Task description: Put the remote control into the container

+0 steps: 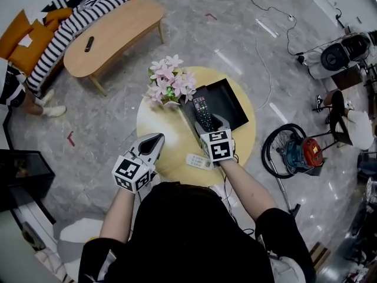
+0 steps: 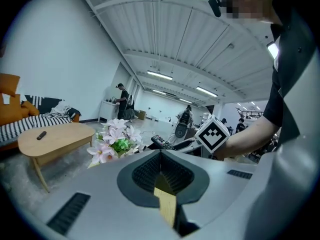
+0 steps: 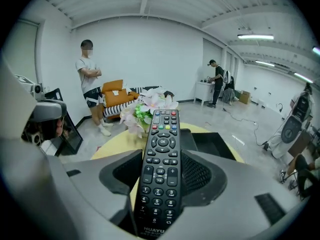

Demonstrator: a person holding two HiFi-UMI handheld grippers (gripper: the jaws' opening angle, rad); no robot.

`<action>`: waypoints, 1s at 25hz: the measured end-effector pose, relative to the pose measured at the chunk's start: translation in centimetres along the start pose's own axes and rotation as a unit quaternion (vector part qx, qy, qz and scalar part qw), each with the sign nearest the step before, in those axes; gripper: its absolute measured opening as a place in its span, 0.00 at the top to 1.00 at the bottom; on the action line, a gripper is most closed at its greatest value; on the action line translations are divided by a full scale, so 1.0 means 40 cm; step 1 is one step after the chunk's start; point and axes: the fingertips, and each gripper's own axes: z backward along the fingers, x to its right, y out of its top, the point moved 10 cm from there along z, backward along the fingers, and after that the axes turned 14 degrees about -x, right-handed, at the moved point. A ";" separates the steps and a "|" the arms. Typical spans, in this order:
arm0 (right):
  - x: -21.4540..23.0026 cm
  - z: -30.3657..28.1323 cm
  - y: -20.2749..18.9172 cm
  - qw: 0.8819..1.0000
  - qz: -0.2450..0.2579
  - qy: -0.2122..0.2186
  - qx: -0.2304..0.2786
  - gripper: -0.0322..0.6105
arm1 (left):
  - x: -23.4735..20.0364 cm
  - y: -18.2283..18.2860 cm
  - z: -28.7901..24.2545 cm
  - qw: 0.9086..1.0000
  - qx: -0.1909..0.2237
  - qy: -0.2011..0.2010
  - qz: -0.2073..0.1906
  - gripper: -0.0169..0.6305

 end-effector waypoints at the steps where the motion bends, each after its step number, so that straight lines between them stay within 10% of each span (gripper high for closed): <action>1: 0.022 0.000 0.000 1.000 0.009 -0.006 -0.001 0.56 | 0.004 0.003 -0.009 1.000 -0.002 -0.001 0.000 0.96; 25: 0.374 -0.186 0.026 0.995 0.064 -0.006 -0.078 0.56 | 0.046 0.012 -0.140 0.996 -0.040 0.055 0.053 0.96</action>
